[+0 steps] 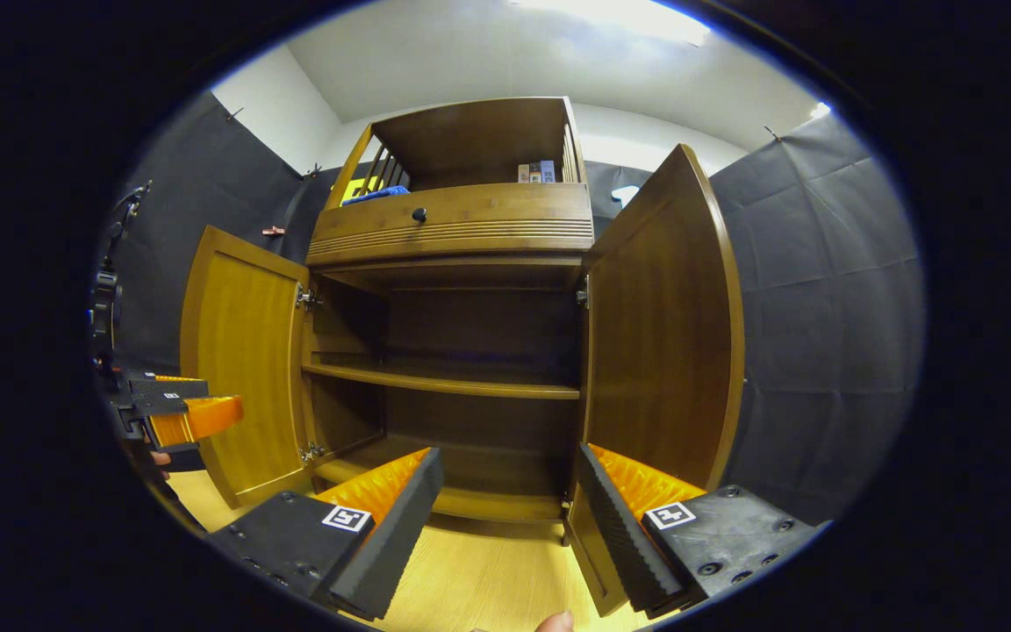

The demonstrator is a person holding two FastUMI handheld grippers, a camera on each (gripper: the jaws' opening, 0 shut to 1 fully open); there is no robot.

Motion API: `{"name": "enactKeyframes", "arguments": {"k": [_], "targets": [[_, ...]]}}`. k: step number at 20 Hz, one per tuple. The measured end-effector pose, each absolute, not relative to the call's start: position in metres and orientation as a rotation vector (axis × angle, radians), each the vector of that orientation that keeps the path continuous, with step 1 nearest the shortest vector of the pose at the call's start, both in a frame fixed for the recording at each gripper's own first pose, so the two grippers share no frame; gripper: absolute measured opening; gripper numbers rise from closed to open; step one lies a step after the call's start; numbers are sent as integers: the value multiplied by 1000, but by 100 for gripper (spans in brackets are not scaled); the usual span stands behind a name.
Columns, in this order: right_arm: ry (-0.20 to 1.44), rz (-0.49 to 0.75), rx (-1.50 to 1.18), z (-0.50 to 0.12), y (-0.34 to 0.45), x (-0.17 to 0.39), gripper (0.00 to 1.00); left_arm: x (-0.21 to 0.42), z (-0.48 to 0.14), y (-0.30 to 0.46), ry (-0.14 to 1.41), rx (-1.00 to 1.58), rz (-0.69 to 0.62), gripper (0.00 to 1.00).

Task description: Open the right door of the double-door shoe cabinet with the right hand, and open the left door with the left hand.

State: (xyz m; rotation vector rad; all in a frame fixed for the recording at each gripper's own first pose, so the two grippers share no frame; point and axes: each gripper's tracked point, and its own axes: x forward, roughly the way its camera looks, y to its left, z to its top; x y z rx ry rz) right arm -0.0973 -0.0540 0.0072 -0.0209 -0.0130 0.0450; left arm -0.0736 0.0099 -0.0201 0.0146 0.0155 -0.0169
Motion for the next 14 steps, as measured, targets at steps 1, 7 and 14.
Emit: {"name": "enactKeyframes", "arguments": {"k": [1, 7, 14], "targets": [[-12, 46, -22, 6, -54, -97, 99, -73, -21, 9, 17, 14, -16, 95], [1, 41, -13, 0, -57, -91, 97, -69, -24, -1, 21, 16, -30, 95], [-1, 48, -12, 0, -55, -91, 98, -69, -29, -7, 30, 8, -48, 95]]}}
